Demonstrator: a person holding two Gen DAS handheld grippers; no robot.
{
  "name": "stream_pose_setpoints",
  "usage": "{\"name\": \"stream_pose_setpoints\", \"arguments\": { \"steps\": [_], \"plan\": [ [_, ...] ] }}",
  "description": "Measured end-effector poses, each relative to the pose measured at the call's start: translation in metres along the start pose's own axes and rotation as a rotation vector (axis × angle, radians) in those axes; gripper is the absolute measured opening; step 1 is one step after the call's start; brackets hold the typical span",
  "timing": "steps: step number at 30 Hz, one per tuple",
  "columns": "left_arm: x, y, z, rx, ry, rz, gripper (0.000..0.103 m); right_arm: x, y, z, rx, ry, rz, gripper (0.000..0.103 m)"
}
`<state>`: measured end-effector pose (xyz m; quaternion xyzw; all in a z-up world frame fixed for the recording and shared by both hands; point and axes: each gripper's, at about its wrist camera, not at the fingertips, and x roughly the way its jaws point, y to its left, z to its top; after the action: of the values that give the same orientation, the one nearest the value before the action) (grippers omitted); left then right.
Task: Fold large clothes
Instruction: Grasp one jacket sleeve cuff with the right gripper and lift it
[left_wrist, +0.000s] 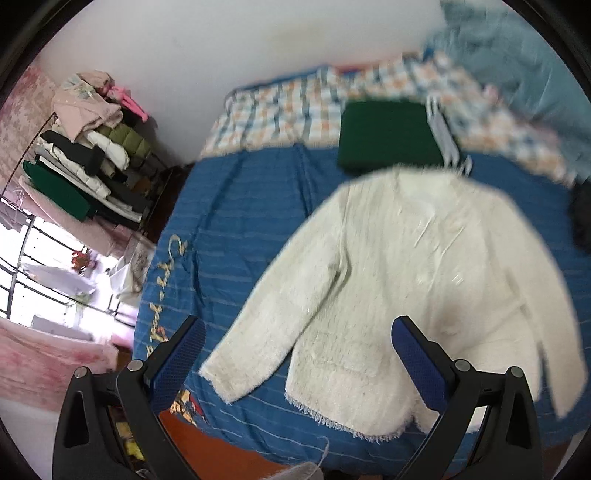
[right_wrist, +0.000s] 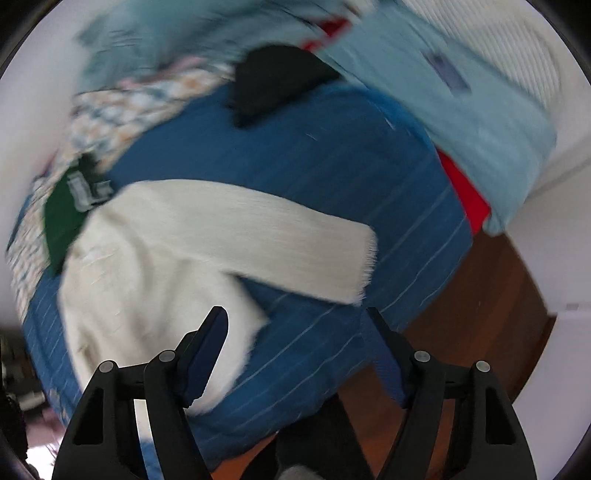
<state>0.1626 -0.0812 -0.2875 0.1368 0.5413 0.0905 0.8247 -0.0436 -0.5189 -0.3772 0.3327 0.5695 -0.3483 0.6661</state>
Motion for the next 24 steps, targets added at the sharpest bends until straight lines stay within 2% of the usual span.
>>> {"name": "stream_pose_setpoints", "arguments": {
  "steps": [3, 7, 9, 11, 13, 14, 16, 17, 18, 19, 22, 24],
  "plan": [
    [0.053, -0.022, -0.015, -0.009, 0.078, 0.044, 0.103, 0.076, -0.048, 0.024, 0.053, 0.039, -0.063, 0.081],
    [0.117, -0.041, -0.040, -0.035, 0.217, 0.085, 0.103, 0.173, -0.091, 0.042, 0.122, 0.101, -0.041, 0.083],
    [0.145, -0.050, -0.055, -0.043, 0.282, 0.113, 0.103, 0.218, -0.100, 0.048, 0.163, 0.153, 0.009, 0.083],
    [0.163, -0.057, -0.061, -0.054, 0.314, 0.119, 0.103, 0.255, -0.101, 0.049, 0.201, 0.208, 0.078, 0.083],
    [0.180, -0.065, -0.063, -0.056, 0.327, 0.128, 0.103, 0.282, -0.099, 0.050, 0.227, 0.247, 0.069, 0.084],
    [0.185, -0.067, -0.064, -0.053, 0.325, 0.133, 0.103, 0.285, -0.094, 0.052, 0.234, 0.235, 0.040, 0.083],
    [0.195, -0.071, -0.063, -0.050, 0.313, 0.141, 0.103, 0.279, -0.081, 0.056, 0.222, 0.208, 0.010, 0.059],
    [0.197, -0.070, -0.062, -0.055, 0.303, 0.138, 0.103, 0.273, -0.073, 0.057, 0.197, 0.194, -0.015, 0.035],
    [0.201, -0.071, -0.061, -0.059, 0.297, 0.131, 0.103, 0.263, -0.065, 0.059, 0.174, 0.176, -0.055, 0.021],
    [0.202, -0.071, -0.060, -0.062, 0.293, 0.127, 0.103, 0.253, -0.062, 0.059, 0.178, 0.163, -0.070, 0.014],
    [0.206, -0.065, -0.061, -0.081, 0.286, 0.113, 0.103, 0.223, -0.066, 0.062, 0.235, 0.130, -0.052, 0.011],
    [0.207, -0.055, -0.062, -0.113, 0.285, 0.101, 0.103, 0.189, -0.066, 0.064, 0.267, 0.078, 0.005, 0.008]
  ]
}}
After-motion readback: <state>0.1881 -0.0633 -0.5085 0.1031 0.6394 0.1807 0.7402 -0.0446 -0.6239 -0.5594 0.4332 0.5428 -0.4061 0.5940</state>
